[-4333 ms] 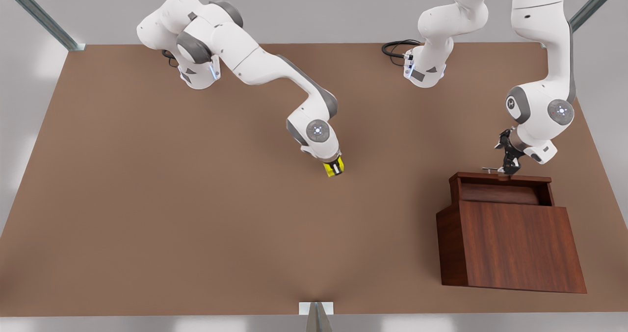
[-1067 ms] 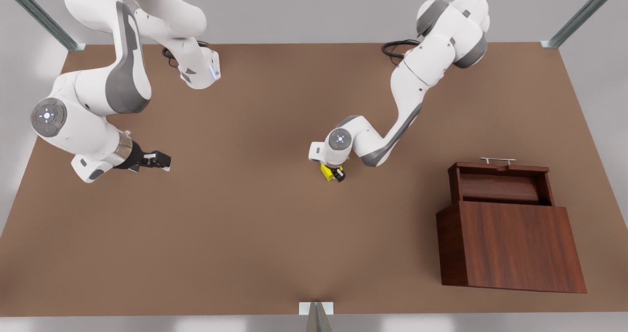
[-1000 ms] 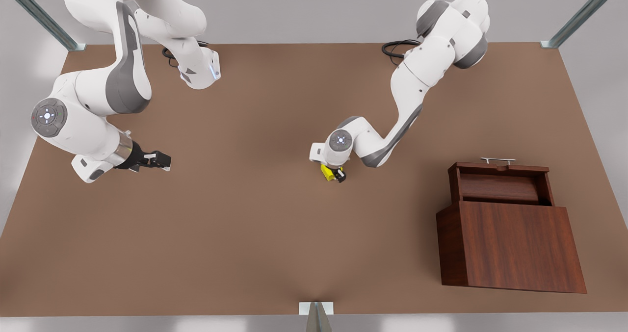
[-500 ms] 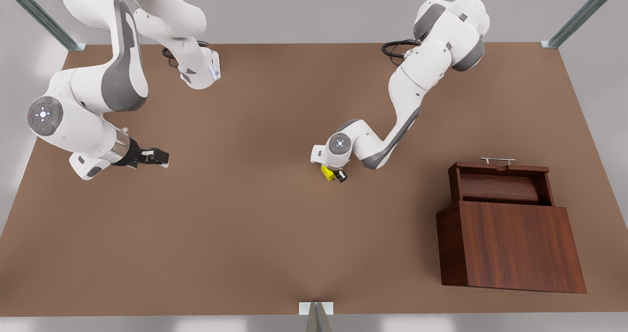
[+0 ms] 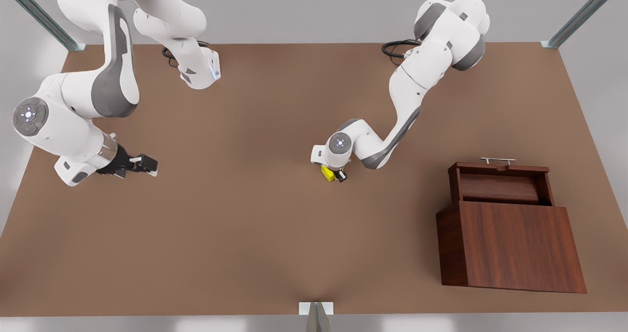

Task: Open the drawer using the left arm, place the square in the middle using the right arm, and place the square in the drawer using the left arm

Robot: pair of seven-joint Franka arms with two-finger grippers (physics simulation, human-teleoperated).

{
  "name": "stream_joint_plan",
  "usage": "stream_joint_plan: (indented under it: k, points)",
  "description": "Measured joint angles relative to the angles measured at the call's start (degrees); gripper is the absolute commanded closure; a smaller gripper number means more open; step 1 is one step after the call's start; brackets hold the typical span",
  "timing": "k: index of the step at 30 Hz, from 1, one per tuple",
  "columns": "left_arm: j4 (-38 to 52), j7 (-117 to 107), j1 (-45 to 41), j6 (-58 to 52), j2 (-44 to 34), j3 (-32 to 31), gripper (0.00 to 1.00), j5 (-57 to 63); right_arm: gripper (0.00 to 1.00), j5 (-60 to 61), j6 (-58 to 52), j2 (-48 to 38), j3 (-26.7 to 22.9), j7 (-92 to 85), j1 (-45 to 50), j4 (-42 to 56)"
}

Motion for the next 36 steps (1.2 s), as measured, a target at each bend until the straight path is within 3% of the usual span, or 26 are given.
stream_joint_plan:
  k: [11,14,17,18,29,36]
  points:
    - [-0.59,-0.08,0.70,-0.02,-0.60,0.00,0.19,-0.59,0.00,-5.70,4.52,0.35,0.23,0.33,-0.03,-2.19]
    - [-0.42,-1.09,0.69,0.19,-0.03,0.44,0.19,6.37,0.00,-7.54,8.28,1.33,0.18,0.44,-0.21,-2.98]
    - [-0.42,-0.73,0.69,0.11,-0.03,0.43,0.21,10.60,0.00,-7.56,4.43,-0.69,0.52,0.78,0.00,-2.99]
    - [-0.42,-0.58,0.70,0.10,-0.10,0.44,0.30,10.11,0.00,-7.52,3.17,-1.63,0.83,0.84,-0.15,-2.85]
    - [-0.50,-0.15,0.71,-0.04,-0.63,0.52,0.31,0.85,0.00,-6.91,-2.00,-2.20,1.97,0.53,-0.29,1.50]
    - [-0.51,-0.20,0.71,-1.00,-1.59,0.79,0.33,0.38,0.00,-7.27,-5.74,-1.85,2.30,13.24,-0.02,3.10]
